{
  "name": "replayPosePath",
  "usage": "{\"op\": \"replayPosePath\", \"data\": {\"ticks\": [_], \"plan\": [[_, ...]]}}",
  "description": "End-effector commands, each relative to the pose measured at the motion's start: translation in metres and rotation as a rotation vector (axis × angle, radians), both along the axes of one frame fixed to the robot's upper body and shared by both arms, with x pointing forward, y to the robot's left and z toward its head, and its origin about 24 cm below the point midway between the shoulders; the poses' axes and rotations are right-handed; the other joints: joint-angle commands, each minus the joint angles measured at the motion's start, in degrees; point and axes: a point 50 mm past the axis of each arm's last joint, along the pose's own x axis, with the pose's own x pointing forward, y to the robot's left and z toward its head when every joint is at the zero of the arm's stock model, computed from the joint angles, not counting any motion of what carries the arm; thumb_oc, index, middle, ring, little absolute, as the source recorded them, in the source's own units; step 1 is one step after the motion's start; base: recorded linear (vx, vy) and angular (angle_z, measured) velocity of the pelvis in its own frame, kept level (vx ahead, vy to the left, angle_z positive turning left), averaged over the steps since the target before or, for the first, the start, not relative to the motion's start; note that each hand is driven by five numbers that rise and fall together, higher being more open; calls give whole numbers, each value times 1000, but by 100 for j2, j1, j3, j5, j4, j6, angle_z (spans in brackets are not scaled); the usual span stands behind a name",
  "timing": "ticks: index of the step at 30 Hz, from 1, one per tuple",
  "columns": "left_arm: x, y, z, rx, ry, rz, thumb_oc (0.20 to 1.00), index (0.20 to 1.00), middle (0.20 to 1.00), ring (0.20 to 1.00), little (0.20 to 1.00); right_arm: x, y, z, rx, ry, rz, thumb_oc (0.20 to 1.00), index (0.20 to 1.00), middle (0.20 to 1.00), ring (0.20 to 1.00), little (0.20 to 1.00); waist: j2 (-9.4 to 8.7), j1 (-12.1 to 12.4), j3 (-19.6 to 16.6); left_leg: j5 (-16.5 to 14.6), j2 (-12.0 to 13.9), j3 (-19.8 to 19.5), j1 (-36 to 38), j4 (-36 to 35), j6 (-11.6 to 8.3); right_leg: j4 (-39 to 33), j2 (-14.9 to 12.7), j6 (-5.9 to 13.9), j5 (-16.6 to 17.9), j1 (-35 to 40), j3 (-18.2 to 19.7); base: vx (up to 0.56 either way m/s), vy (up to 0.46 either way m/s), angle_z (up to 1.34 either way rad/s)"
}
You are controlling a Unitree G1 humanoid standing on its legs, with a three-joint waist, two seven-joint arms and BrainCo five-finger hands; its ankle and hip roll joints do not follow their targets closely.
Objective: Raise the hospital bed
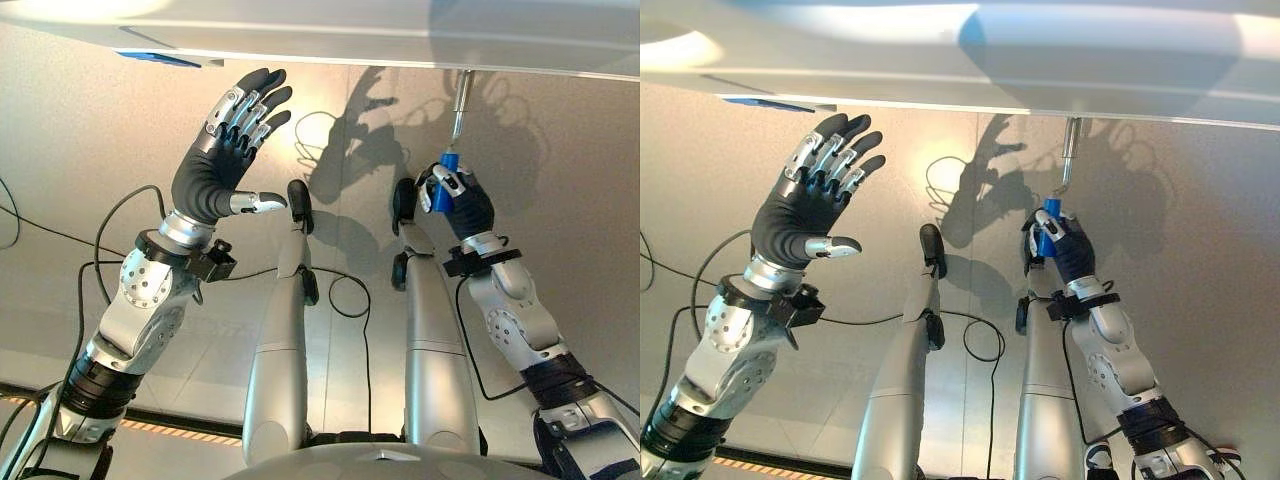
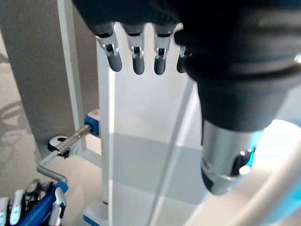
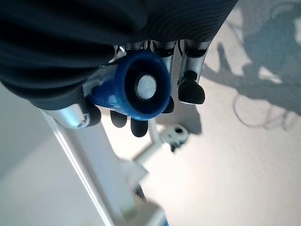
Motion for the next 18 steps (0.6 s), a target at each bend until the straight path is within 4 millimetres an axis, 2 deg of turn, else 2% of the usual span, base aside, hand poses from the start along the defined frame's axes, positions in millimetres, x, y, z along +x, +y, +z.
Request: {"op": "replayPosePath", "data": {"ticks": [1,3,8,11,13,14,15,16,17,18], "plan": [[-19,-1,18,-65,-120,-63,1000,1000,1000,1000,1000,-14,-40,84,279,-469,-167,200,200,200,200,200,-148,-157,-39,-874,-238,252,395,602,96,-1237,33,627,712,698,41,1,-35,-4],[-18,-1,20,-98,-123,-67,1000,1000,1000,1000,1000,-6,-54,71,268,-397,-259,200,200,200,200,200,-171,-169,-39,-875,-227,240,422,590,96,-1238,40,613,696,730,26,-8,-51,-3],[-16,-4,23,-62,-143,-65,1000,1000,1000,1000,1000,19,-104,37,25,-118,-568,200,200,200,200,200,-167,-123,-39,-854,-216,216,445,540,82,-1278,62,615,715,758,-5,-3,-27,-1],[-19,-6,25,-42,-147,-87,1000,1000,1000,1000,1000,28,-132,22,-107,35,-680,200,200,200,200,200,-144,-68,-39,-830,-193,216,420,509,64,-1326,67,621,735,737,-12,0,-11,-6],[-20,-7,25,-32,-145,-99,1000,1000,1000,1000,1000,31,-139,19,-141,77,-709,200,200,200,200,200,-137,-44,-39,-824,-189,219,422,489,59,-1342,67,625,743,740,-20,0,-4,-3],[-20,-11,24,-11,-137,-123,1000,1000,1000,1000,1000,34,-154,9,-196,184,-749,200,200,200,200,200,-129,8,-39,-817,-190,221,416,492,57,-1330,72,623,744,730,-35,0,0,0],[-20,-11,24,-13,-138,-122,1000,1000,1000,1000,1000,35,-154,10,-196,182,-747,200,200,200,200,200,-126,1,-39,-818,-188,223,409,494,57,-1330,74,622,745,722,-33,0,0,0],[-20,-14,25,3,-140,-136,1000,1000,1000,1000,1000,37,-162,3,-235,247,-763,200,200,200,200,200,-112,13,-39,-821,-182,228,393,513,58,-1312,76,621,742,709,-31,0,0,0],[-18,-18,24,26,-130,-159,1000,1000,1000,1000,1000,37,-173,-11,-336,383,-777,200,200,200,200,200,-74,58,-39,-814,-181,234,386,521,48,-1296,68,621,741,698,-46,0,0,0],[-18,-18,24,26,-131,-159,1000,1000,1000,1000,1000,37,-173,-11,-336,382,-776,200,200,200,200,200,-73,55,-39,-814,-182,234,384,522,48,-1295,68,621,741,696,-47,-1,6,3]]}}
